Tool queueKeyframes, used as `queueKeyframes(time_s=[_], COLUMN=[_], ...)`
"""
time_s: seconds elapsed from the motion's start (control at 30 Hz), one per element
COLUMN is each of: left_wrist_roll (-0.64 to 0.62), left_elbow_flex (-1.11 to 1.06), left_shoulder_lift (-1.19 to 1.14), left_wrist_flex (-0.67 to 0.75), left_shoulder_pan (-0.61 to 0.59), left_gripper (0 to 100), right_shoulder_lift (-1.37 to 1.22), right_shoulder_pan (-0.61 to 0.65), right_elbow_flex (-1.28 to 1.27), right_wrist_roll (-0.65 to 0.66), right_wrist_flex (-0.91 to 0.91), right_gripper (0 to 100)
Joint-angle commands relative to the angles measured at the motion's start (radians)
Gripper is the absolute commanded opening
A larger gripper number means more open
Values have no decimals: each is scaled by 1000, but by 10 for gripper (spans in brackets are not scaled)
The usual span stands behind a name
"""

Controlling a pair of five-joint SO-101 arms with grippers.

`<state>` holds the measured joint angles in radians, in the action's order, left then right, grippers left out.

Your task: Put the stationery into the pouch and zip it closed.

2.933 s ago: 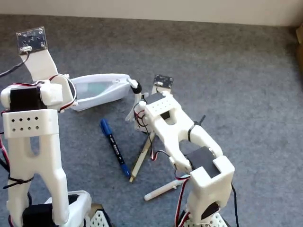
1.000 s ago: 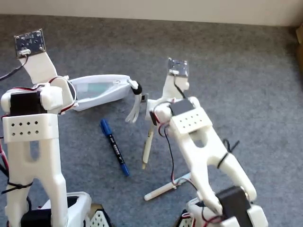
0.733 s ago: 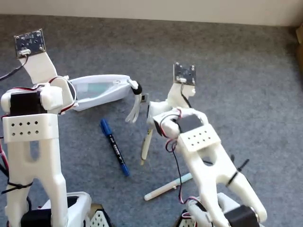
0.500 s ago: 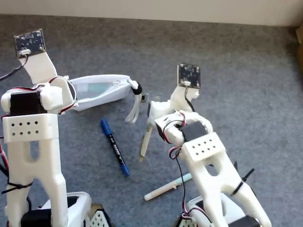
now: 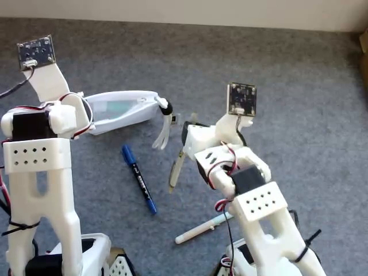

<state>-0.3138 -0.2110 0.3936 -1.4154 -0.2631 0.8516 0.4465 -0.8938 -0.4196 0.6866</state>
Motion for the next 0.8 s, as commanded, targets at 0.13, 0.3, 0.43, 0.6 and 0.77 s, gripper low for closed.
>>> queueKeyframes(time_s=[0.13, 0.3, 0.43, 0.6, 0.77], left_wrist_roll=[-5, -5, -5, -5, -5], left_elbow_flex=[-18, -18, -18, -22, -41], left_shoulder_lift=[-1, -1, -1, -2, -2], left_wrist_flex=[23, 21, 21, 20, 41], left_shoulder_pan=[-19, -19, -19, -15, -13], left_gripper=[31, 31, 31, 31, 32], right_shoulder_lift=[189, 298, 369, 452, 547], right_shoulder_pan=[-50, -48, -48, -45, -44], right_elbow_flex=[-113, -228, -271, -280, -274], right_wrist_roll=[18, 18, 18, 18, 18], right_wrist_flex=[-168, -292, -325, -325, -325], right_gripper=[5, 5, 5, 5, 5])
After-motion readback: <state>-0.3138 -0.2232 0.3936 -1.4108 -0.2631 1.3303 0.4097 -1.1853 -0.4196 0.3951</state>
